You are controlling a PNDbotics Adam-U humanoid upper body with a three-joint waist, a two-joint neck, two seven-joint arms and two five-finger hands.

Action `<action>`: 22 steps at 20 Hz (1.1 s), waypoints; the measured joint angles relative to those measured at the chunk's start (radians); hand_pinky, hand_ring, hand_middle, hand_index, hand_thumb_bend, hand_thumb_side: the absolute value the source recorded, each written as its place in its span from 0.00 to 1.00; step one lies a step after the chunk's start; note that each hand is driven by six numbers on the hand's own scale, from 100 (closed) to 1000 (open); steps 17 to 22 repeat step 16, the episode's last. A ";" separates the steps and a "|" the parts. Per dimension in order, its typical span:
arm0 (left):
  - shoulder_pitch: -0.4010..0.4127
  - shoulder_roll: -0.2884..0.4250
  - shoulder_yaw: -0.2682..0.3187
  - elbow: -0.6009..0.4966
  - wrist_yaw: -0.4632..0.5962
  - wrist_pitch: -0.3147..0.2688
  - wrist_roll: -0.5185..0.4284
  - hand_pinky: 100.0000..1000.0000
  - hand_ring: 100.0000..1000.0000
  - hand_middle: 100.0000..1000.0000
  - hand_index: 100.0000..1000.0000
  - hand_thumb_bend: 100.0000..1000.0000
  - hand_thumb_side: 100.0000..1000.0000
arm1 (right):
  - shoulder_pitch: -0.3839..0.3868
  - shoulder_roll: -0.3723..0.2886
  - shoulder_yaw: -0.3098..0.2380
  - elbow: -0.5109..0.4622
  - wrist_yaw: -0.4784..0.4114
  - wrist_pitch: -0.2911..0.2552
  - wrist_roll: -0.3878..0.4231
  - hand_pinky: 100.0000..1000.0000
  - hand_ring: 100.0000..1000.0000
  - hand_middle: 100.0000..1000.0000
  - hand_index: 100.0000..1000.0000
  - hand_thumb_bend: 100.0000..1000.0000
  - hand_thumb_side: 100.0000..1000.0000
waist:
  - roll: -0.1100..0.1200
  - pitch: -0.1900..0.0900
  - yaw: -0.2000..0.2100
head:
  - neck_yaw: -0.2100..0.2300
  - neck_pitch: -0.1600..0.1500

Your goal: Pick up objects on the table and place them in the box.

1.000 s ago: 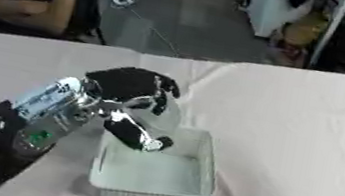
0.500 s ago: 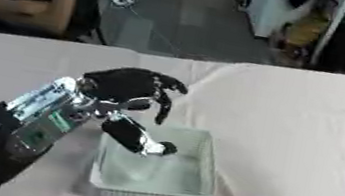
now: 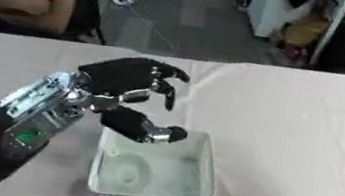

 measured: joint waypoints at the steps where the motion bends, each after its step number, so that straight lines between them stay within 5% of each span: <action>1: 0.000 0.000 0.000 -0.001 -0.001 0.000 0.000 0.90 0.91 0.91 0.60 1.00 1.00 | 0.000 0.000 0.000 0.000 0.000 0.000 0.000 0.88 0.91 0.89 0.93 0.00 0.60 | 0.000 0.000 0.000 | 0.000 0.000; 6: 0.004 0.000 0.010 -0.002 -0.003 0.009 0.010 0.89 0.90 0.91 0.61 1.00 1.00 | 0.000 0.000 0.000 0.000 0.000 0.000 0.000 0.88 0.91 0.89 0.93 0.00 0.60 | 0.000 0.000 0.001 | 0.000 0.000; 8: 0.013 -0.003 0.035 -0.009 -0.003 0.025 0.032 0.86 0.89 0.91 0.68 1.00 1.00 | 0.000 0.000 0.000 0.000 0.000 0.000 0.000 0.88 0.91 0.89 0.93 0.00 0.60 | -0.001 0.000 0.005 | -0.001 0.000; 11: 0.036 -0.033 0.111 -0.040 0.004 0.066 0.107 0.76 0.82 0.91 0.92 1.00 0.87 | 0.000 0.000 -0.002 0.000 0.001 0.001 -0.002 0.88 0.91 0.89 0.93 0.00 0.60 | -0.005 0.000 0.012 | -0.009 0.000; 13: 0.052 -0.068 0.175 -0.073 0.032 0.098 0.186 0.68 0.78 0.90 1.00 1.00 0.82 | 0.001 0.000 -0.005 0.000 0.001 0.003 -0.003 0.88 0.91 0.89 0.93 0.00 0.60 | -0.009 0.000 0.018 | -0.014 0.000; 16: 0.074 -0.133 0.273 -0.134 0.152 0.136 0.337 0.55 0.65 0.82 1.00 0.96 0.76 | 0.003 0.000 -0.006 0.000 0.001 0.005 -0.005 0.88 0.91 0.89 0.93 0.00 0.60 | -0.013 0.000 0.024 | -0.017 -0.001; 22: 0.074 -0.133 0.273 -0.134 0.152 0.136 0.337 0.55 0.65 0.82 1.00 0.96 0.76 | 0.003 0.000 -0.006 0.000 0.001 0.005 -0.005 0.88 0.91 0.89 0.93 0.00 0.60 | -0.013 0.000 0.024 | -0.017 -0.001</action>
